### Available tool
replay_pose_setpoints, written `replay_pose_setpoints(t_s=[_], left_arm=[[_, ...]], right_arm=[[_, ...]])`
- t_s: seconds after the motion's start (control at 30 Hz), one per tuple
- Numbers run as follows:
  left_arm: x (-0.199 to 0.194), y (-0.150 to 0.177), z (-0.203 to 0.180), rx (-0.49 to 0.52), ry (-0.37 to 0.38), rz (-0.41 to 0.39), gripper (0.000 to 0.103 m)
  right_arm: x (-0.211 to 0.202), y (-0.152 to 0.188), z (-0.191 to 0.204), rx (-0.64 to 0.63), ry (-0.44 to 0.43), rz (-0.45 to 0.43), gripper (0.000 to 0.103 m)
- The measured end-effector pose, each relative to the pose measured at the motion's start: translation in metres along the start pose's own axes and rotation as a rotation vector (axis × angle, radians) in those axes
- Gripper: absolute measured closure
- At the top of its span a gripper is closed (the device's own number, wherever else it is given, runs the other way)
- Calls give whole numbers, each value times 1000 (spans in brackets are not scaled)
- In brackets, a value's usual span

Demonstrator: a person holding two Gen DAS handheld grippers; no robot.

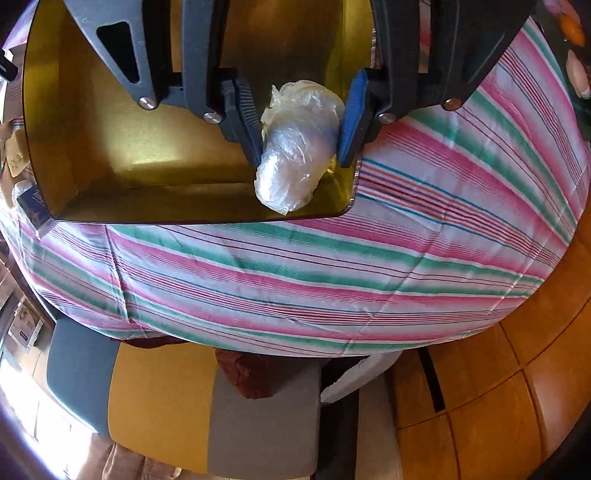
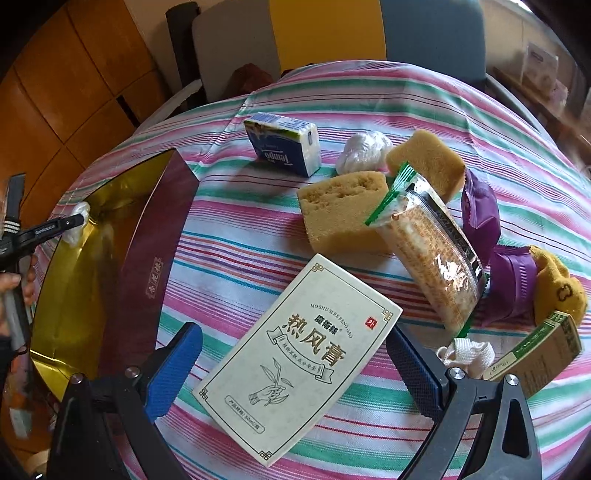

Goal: Organize objects
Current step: 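Carry the white ball into the gold tray and open the left gripper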

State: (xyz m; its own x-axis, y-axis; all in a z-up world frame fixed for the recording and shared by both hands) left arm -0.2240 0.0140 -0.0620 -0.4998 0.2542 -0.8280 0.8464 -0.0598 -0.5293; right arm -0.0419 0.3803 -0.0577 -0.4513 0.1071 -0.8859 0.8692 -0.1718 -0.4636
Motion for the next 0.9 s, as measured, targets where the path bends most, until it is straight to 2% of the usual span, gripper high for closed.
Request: replay_pose_setpoints(t_s=[0.3, 0.4, 0.57, 0.77, 0.9], left_arm=[[-10, 6, 1, -4, -8, 2, 56], [-20, 12, -4, 21, -12, -24, 56], [-40, 24, -15, 30, 44, -49, 55], [-70, 54, -32, 26, 115, -66, 55], [-86, 75, -44, 50, 127, -68, 54]], right_arm=[[0, -4, 4, 4, -16, -16, 3], [0, -4, 4, 3, -13, -16, 3], [2, -5, 5, 15, -17, -11, 3], [7, -8, 7, 29, -8, -11, 3], [7, -9, 8, 27, -3, -12, 8]])
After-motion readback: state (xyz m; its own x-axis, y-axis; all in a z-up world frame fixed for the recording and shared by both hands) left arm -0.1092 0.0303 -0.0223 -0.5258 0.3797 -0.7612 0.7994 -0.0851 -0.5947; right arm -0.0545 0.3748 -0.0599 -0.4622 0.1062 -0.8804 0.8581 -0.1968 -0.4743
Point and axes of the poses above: each gripper's, at about its wrist camera, not at the fingertips, and x roughly the way its jaws point, z to its left, y to its underside, the point moved 1 cm from there along x, roughly the way its jaws point, and after that the axes turned 14 degrees about y, right-handed, at the moved point
